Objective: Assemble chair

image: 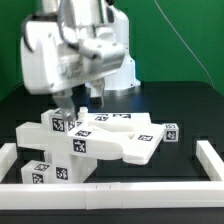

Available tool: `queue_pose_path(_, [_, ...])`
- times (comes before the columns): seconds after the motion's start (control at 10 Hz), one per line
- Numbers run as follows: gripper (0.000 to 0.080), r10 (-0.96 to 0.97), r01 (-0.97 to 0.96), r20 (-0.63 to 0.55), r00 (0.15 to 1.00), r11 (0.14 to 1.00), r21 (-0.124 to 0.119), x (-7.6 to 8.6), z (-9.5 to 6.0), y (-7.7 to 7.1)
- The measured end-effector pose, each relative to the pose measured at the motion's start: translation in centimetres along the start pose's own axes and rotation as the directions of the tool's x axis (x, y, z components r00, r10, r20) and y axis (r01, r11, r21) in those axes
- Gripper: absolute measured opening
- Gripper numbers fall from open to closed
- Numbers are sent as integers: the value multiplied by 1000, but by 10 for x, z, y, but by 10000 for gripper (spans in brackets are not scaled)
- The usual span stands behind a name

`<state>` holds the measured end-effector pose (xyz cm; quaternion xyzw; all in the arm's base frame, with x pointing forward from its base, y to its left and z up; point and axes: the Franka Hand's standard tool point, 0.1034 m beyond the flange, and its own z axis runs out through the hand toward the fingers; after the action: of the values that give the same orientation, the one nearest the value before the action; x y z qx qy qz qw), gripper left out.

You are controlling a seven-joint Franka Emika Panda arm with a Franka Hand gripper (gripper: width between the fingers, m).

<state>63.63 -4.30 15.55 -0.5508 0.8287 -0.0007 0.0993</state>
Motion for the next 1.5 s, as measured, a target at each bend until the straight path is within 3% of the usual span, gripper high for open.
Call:
queue_pose_path(0.1, [649, -18, 17, 12, 1000, 1000, 4, -9, -7, 4])
queue_pose_path(0.7, [649, -24, 24, 2, 1000, 1000, -8, -7, 2, 8])
queue_pose_path(1.0, [649, -124, 125, 34, 992, 991, -49, -56, -3, 44])
queue_pose_path(1.1, [649, -131, 135, 47, 990, 986, -103, -63, -6, 53])
queue_pose_path(1.5, [649, -410, 414, 67, 910, 906, -86, -62, -3, 54])
